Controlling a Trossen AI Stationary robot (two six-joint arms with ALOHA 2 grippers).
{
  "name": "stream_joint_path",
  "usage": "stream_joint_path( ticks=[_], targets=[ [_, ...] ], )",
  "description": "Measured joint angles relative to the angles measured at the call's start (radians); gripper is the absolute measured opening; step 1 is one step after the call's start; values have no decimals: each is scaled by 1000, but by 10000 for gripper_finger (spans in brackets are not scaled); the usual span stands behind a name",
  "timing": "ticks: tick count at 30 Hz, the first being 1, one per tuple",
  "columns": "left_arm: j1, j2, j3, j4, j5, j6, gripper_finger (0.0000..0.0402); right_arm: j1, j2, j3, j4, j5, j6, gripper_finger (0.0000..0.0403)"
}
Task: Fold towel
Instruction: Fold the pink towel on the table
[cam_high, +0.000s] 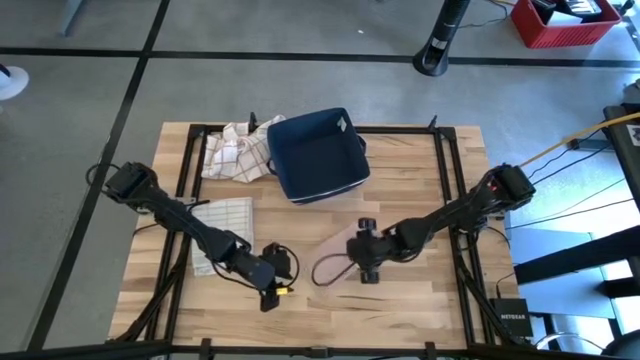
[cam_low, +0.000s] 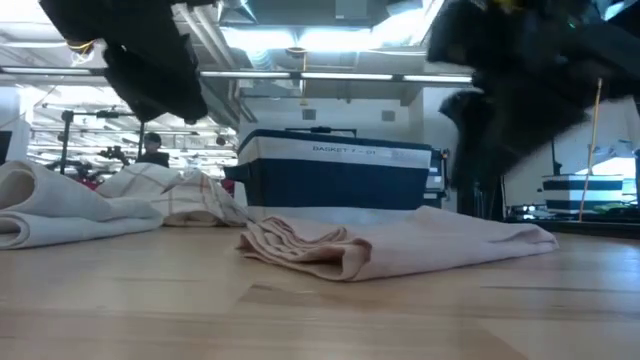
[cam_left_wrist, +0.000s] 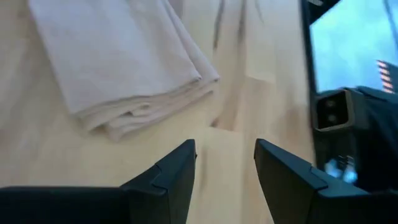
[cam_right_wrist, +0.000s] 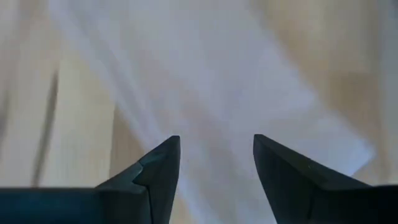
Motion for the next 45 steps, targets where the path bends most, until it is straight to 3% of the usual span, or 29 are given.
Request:
stream_joint_path(
  ticks=[3,7,10,13,18,26,29,34,40,45],
  targets=[
    [5,2,0,-10,-74,17,159,1,0,-8,162,74,141,204],
    [6,4,0,-64,-203,13,159,3,71,-33,358,78,307,204],
    [10,4,0,-85,-279,-22,159,19,138,-38,415,73,335,204],
    [13,4,0,-92,-283,-33,159,35,192,-38,397,62,317,204],
    [9,4,0,-115,-285,-63,159,49,186,-34,233,46,190,204],
    [3,4,1,-114,-280,-66,159,53,82,-37,-173,46,-73,204],
    [3,4,1,-117,-239,-65,159,53,45,-39,-272,44,-145,204],
    [5,-9,1,-175,-187,-90,159,52,-16,-41,-440,83,-41,204],
    [5,-103,1,-317,-184,-168,159,76,-107,-58,-218,134,210,204],
    [5,-199,2,-588,-185,-336,159,100,-106,-142,67,209,369,204]
  ],
)
